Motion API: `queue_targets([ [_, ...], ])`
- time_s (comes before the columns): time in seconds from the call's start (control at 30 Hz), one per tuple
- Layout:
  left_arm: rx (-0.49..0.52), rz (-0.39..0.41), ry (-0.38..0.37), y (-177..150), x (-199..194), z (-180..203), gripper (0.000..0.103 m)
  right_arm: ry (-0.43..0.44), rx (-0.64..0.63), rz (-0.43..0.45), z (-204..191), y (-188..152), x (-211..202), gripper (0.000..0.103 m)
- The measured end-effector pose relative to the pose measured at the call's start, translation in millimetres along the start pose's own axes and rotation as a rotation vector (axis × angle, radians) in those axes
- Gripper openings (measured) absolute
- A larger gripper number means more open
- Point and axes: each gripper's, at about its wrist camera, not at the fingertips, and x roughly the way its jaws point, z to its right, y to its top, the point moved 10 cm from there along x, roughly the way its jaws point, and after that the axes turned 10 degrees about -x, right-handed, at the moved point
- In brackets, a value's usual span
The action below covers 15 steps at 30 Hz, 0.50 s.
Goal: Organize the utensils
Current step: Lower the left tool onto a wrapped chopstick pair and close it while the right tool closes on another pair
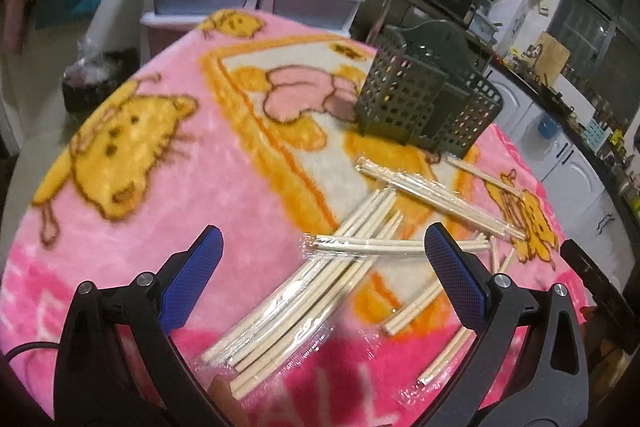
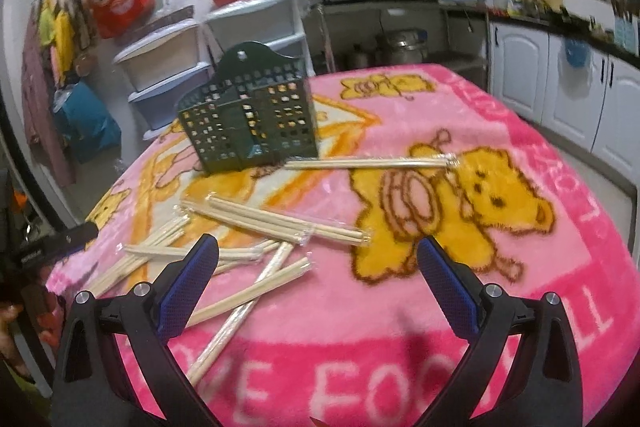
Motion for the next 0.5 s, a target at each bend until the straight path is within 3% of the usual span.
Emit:
queue_targets([
  [0.17,-0.018,-0.057,0.003,-2.0,14.6,-4.0,0.091,0.032,0.045,-0.077,9.5,-3.6,16.0,0.081],
  [0.4,-0.042,-0.126,-0.021,-8.7,27.7,-6.3,0.058,0.078,0.119,-0.167,20.3,-12.7,36.1,0.069],
  [0.5,-0.06,-0.153,-0.03,-11.4,32.7,-6.9,0.056,0.103,0.163,-0.203,24.3,-17.4,43.3,0.065],
])
